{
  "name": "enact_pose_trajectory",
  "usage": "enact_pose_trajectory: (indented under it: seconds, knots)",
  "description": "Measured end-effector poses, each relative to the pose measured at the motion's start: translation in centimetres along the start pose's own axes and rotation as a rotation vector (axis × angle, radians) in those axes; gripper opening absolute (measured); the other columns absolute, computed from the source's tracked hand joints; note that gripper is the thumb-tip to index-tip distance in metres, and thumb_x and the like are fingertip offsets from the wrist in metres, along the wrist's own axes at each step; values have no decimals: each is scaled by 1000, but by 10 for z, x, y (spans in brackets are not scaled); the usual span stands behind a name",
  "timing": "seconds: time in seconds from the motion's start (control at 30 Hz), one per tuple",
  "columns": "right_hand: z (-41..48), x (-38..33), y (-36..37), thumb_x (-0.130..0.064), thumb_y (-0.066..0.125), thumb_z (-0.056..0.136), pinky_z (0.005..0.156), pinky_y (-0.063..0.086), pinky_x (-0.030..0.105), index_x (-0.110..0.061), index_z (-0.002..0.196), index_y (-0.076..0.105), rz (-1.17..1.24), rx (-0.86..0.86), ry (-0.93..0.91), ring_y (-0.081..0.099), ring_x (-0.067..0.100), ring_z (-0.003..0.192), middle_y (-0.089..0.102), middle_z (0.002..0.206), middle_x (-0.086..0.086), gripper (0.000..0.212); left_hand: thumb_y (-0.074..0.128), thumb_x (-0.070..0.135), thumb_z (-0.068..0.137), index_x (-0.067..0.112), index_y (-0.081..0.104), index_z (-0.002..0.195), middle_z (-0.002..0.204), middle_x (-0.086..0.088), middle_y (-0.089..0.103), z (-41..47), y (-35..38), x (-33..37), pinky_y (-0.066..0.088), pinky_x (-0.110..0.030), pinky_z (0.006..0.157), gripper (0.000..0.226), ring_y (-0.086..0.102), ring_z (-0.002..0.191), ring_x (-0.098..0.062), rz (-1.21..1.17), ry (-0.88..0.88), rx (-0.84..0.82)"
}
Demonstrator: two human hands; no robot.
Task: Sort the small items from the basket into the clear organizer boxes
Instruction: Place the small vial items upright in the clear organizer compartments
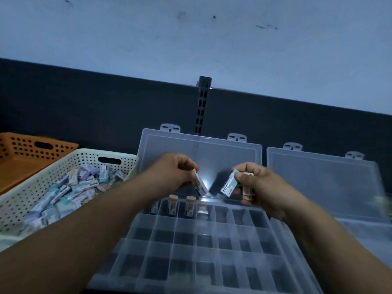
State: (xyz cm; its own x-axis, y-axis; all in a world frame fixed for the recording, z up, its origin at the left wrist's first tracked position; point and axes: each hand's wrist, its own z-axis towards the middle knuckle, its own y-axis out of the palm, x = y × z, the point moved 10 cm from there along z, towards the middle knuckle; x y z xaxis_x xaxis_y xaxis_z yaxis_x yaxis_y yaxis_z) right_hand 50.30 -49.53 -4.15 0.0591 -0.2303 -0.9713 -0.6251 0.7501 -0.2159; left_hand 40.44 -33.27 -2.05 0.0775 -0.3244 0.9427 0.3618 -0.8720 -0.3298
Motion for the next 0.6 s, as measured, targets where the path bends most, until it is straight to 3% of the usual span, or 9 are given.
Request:
enact_pose_trajectory:
  seconds: [0.07,0.2,0.33,0.47,0.53,0.6]
  knots:
    - [-1,2,-10,-11,53,97,52,46,24,-18,92,60,-55,16,-9,63,10,63,67,77,5,11,62,4,89,10,67,97,84,-2,69,5,14,6,51,-13,65,12,64,74,-9,131,40,-19]
    - [-2,6,-20,-5,58,94,57,53,26,-15,87,62,-154,17,-24,64,12,65,63,75,6,13,67,11,86,20,63,86,85,0,68,16,31,5,53,-25,67,10,65,80,-16,337,83,5]
    - [1,3,-15,-6,62,91,58,54,25,-15,84,63,-311,-2,-95,60,12,64,61,71,5,12,70,12,83,22,65,79,81,5,66,20,41,6,50,-23,66,12,63,77,-11,511,134,-4]
    - [7,0,-1,-13,71,85,62,52,28,-28,77,61,-611,3,-223,59,15,72,61,77,-4,19,68,16,84,27,63,76,79,13,62,22,47,7,51,-27,74,14,61,81,-10,670,182,-4]
    - [10,2,7,-18,72,83,72,54,33,-26,86,65,-811,-1,-277,60,17,81,63,88,-3,11,67,19,85,25,65,81,82,11,62,23,53,4,51,-29,79,7,60,86,-11,748,202,-16]
    - [13,7,13,-20,69,85,72,52,33,-21,93,65,-896,2,-298,59,19,84,63,94,-1,10,66,20,84,25,65,81,87,7,65,25,59,-1,50,-31,81,6,58,90,-13,814,224,-26]
